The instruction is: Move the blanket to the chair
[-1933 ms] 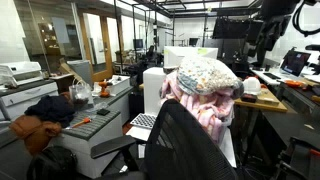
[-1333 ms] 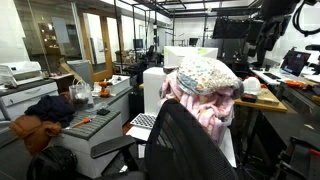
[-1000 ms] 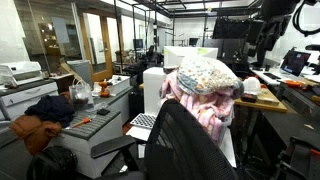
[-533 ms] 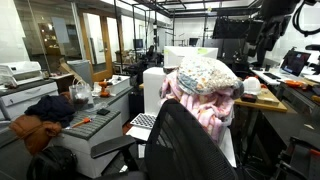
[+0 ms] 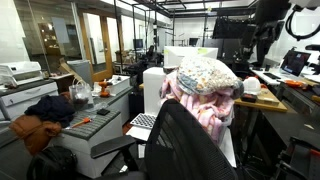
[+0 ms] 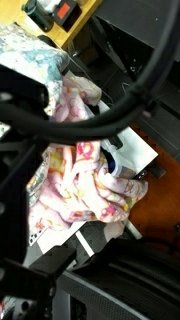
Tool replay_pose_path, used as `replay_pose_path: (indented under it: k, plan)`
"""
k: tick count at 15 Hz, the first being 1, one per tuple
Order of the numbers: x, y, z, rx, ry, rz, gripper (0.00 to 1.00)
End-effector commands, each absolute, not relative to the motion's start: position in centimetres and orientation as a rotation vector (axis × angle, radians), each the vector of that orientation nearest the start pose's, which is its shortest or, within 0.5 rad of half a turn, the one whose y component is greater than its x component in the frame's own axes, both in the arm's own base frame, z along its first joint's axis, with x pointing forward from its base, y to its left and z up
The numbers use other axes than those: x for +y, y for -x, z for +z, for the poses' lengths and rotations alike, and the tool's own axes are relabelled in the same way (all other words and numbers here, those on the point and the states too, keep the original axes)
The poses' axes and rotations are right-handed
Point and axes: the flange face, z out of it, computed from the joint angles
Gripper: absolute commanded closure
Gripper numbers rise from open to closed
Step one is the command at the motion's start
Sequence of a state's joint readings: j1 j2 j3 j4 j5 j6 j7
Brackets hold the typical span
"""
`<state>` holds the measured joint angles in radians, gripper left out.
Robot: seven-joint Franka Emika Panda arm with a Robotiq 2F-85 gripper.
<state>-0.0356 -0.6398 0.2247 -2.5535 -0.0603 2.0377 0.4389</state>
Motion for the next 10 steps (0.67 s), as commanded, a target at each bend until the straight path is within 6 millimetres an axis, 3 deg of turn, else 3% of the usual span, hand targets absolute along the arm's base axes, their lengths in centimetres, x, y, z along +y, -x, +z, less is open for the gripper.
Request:
replay_pose_path:
  k: [1, 10]
  plan:
    - [6.8, -39.1, 47.5, 0.499, 3.224, -0.296, 0.0]
    - [5.7, -45.2, 45.1, 0.777, 3.217, -0.434, 0.0]
